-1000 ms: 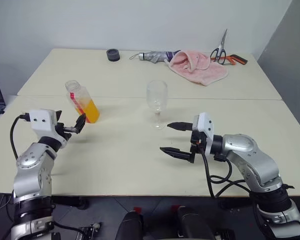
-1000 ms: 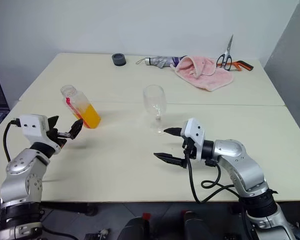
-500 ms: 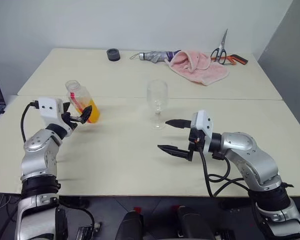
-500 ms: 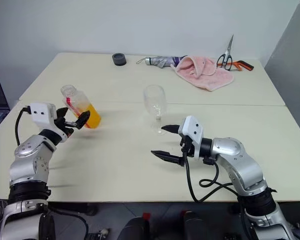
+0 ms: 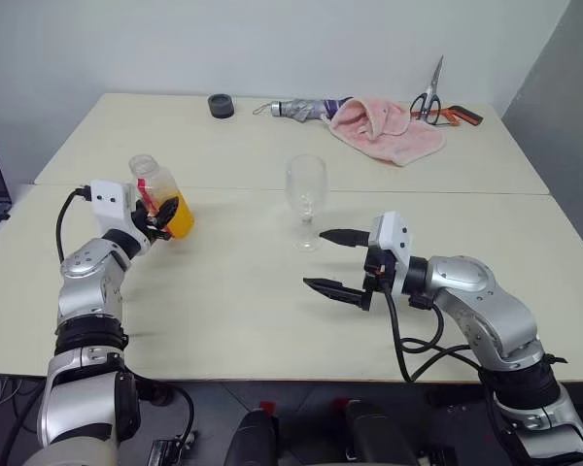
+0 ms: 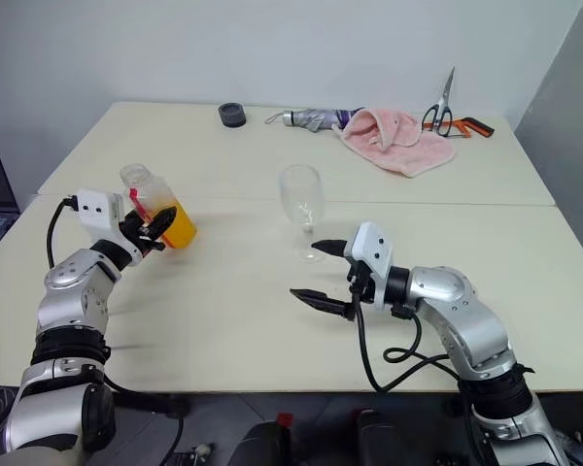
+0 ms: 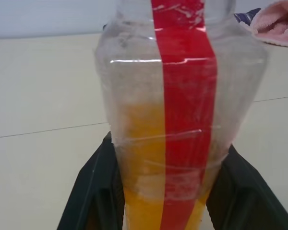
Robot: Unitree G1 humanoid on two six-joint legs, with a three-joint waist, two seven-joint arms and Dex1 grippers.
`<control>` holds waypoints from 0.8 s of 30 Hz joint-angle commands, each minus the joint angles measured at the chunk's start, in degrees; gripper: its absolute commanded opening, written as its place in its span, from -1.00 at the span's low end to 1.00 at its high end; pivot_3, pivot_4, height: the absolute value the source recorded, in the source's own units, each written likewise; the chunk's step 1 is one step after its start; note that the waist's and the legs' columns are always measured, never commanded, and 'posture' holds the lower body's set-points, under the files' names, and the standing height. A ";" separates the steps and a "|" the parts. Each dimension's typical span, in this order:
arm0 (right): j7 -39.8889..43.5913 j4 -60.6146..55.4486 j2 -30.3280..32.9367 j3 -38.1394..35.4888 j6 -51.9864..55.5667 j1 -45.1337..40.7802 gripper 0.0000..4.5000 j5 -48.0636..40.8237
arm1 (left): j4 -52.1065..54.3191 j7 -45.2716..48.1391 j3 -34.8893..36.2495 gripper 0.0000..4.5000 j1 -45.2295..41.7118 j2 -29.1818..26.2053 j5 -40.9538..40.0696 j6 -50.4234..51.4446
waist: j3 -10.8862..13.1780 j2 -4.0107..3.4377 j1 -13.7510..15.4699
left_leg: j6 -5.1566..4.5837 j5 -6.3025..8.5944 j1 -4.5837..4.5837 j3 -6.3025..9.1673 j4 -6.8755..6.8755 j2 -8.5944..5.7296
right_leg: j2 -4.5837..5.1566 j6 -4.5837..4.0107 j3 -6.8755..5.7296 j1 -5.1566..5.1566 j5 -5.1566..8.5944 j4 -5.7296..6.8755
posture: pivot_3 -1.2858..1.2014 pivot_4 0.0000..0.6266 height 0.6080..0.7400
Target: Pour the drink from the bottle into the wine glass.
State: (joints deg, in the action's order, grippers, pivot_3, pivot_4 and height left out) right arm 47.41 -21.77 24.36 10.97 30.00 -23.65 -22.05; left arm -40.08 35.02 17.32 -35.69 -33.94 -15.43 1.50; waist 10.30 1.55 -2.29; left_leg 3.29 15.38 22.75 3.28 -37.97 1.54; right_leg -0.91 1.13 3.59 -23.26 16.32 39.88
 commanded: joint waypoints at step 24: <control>-12.58 -3.10 -2.98 -6.96 -1.51 -3.20 1.00 -2.19 | 12.72 -2.63 -21.10 -0.24 -14.05 2.33 20.39 -16.81 | 0.02 0.03 0.50 | 0.00 0.00 0.14 0.00 -0.04 -0.08 | -0.02 0.00 0.01 -0.07 -0.01 0.00 | 0.03 -0.52 1.00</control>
State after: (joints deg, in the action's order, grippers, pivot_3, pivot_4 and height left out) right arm 34.80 -24.13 21.08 5.37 30.40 -26.84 -24.33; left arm -26.93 33.73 -3.54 -47.78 -30.59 3.01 -10.64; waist 10.32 1.58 -1.79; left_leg 3.29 15.37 22.88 3.28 -38.01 1.45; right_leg -0.93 1.13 3.60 -23.33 16.32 39.86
